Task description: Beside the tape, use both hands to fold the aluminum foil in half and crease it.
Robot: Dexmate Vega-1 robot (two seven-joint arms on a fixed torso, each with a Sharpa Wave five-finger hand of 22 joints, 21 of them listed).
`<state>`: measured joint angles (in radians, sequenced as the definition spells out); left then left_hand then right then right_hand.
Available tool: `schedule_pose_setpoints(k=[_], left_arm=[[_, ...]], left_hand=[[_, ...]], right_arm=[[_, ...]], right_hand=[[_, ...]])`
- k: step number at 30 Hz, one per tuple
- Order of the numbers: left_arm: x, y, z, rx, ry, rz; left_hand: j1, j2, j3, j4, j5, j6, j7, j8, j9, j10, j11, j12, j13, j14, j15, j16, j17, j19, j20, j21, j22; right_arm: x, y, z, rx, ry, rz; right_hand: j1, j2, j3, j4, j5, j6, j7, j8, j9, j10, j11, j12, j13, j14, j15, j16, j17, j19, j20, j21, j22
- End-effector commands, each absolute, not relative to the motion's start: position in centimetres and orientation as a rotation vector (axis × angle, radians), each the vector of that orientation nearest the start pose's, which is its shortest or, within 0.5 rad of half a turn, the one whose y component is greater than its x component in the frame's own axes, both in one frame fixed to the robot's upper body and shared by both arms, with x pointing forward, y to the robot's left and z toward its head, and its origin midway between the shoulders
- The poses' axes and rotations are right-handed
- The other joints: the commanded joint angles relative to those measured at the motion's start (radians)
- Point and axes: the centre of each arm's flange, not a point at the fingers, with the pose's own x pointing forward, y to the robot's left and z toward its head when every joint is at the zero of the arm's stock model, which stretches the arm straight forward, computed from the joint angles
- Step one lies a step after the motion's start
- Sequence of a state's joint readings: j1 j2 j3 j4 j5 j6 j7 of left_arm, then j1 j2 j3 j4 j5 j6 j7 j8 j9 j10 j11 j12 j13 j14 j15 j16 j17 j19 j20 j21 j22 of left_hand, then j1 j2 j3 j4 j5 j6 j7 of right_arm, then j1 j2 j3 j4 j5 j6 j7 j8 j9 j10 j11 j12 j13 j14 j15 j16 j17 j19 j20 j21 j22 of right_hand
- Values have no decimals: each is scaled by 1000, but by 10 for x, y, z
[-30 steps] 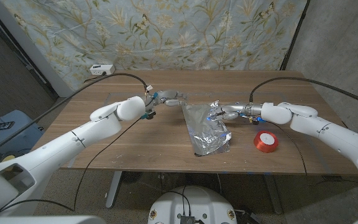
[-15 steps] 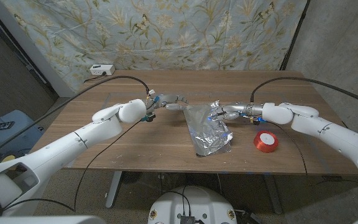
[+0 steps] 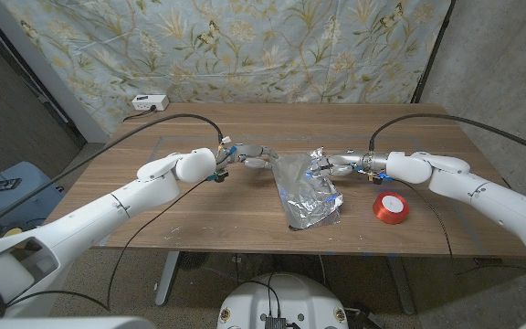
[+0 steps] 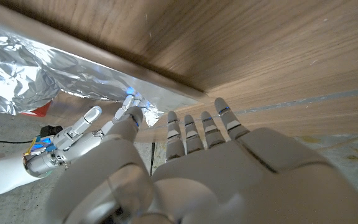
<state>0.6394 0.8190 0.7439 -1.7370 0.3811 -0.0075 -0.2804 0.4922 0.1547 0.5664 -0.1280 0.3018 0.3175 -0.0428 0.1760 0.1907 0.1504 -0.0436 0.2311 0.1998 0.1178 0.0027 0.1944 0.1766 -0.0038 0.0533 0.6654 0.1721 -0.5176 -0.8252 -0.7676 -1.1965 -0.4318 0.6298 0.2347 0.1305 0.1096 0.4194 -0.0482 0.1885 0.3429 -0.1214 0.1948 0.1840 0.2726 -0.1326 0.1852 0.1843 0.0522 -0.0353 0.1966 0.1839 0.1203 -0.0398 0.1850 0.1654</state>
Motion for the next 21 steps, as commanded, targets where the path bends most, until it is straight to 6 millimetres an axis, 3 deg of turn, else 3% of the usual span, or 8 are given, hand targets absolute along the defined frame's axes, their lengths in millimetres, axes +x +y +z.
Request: schedule_pose_setpoints(k=[1, 7, 11, 21], left_arm=[[608, 166, -10, 1555, -520, -519], [615, 167, -9, 1584, -433, -565], [616, 168, -7, 1565, -411, -576], [617, 168, 0, 1554, -411, -581]], left_hand=[[-15, 2, 2, 10, -3, 0, -6, 6, -1, 8, -14, -5, 1, 9, -21, -1, 3, 3, -9, -5, 0], [-44, 5, -2, 28, -18, 12, 7, 11, -4, 36, -20, -3, -8, 37, -45, 5, 1, 17, -30, -12, 0], [-64, 18, 1, 47, -28, 6, 24, 9, -5, 53, -6, -4, -11, 51, -32, 7, 1, 29, -25, -16, 1], [-77, 22, 5, 58, -34, 24, 38, 16, -5, 77, -4, 0, -12, 67, -31, 9, 0, 38, -28, -19, 2]], right_arm=[[642, -262, -33, -1570, -654, 618], [644, -259, -32, -1566, -658, 620], [645, -258, -31, -1564, -660, 619], [645, -257, -32, -1551, -660, 619]], right_hand=[[-9, 4, 4, -6, -1, 10, 3, 3, 4, 7, 0, 4, 3, 6, -63, 5, 4, 9, -45, 7, 4], [-9, 4, 4, -6, -1, 12, 4, 3, 4, 6, 1, 3, 3, 6, -62, 5, 4, 9, -45, 6, 4], [-10, 4, 4, -6, -1, 12, 4, 3, 4, 6, 2, 3, 3, 7, -62, 5, 4, 9, -45, 6, 4], [-10, 4, 5, -7, -1, 11, 3, 2, 4, 6, 2, 3, 3, 7, -64, 4, 4, 9, -45, 6, 4]])
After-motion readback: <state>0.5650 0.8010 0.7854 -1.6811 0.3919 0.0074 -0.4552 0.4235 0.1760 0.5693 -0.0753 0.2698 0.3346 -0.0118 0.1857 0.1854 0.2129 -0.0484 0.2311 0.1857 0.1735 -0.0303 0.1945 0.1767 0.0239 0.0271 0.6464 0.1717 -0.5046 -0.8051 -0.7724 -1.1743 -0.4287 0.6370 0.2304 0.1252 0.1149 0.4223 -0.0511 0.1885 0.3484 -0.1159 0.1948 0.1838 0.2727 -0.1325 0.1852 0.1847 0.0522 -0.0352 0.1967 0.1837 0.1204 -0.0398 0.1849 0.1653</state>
